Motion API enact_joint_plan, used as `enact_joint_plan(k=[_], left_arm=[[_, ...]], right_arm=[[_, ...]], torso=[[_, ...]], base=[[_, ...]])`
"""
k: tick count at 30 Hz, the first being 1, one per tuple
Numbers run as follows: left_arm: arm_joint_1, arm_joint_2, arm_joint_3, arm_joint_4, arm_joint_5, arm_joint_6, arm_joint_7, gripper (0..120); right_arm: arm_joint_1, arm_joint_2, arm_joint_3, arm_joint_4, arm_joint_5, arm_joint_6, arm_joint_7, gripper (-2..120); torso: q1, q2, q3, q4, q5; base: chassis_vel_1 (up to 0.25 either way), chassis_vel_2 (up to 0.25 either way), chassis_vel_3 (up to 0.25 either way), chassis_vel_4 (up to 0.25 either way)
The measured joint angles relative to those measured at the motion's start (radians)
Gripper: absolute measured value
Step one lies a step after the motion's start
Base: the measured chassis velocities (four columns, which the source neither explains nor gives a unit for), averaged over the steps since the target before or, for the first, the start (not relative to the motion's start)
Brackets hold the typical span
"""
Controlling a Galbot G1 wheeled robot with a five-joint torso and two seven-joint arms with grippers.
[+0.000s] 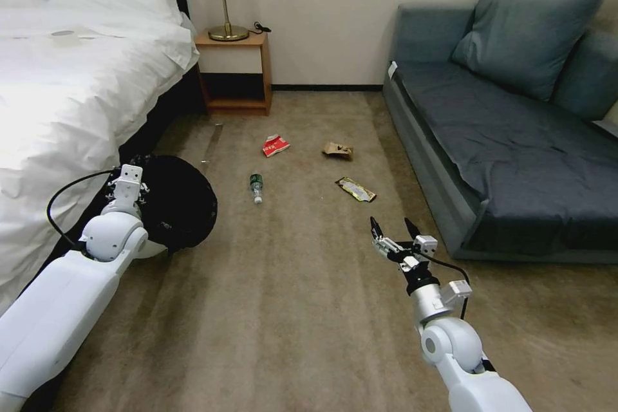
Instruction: Pick up the trash bin, then pick up the garbage on the floor and place it into the trash bin.
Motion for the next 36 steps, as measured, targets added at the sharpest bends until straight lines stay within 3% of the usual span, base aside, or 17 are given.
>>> enact_joint_plan(k=[20, 36], left_arm=[[0.043, 0.034, -0.038, -0.033, -0.004, -0.003, 0.001, 6], [0.038, 0.049, -0.042, -0.036, -0.012, -0.011, 0.005, 6]], right_arm=[[-0.02, 0.011, -0.002, 0.013, -0.013, 0.001, -0.004, 100], [-0.019, 0.02, -0.009, 0.015, -0.018, 0.0, -0.005, 100]], torso=[[0.0, 0.0, 0.0, -0.0001, 0.0], [0.0, 0.0, 0.0, 0.0, 0.0001]], base=[[-0.055, 0.054, 0.06, -0.055], [-0.058, 0.059, 0.063, -0.059]])
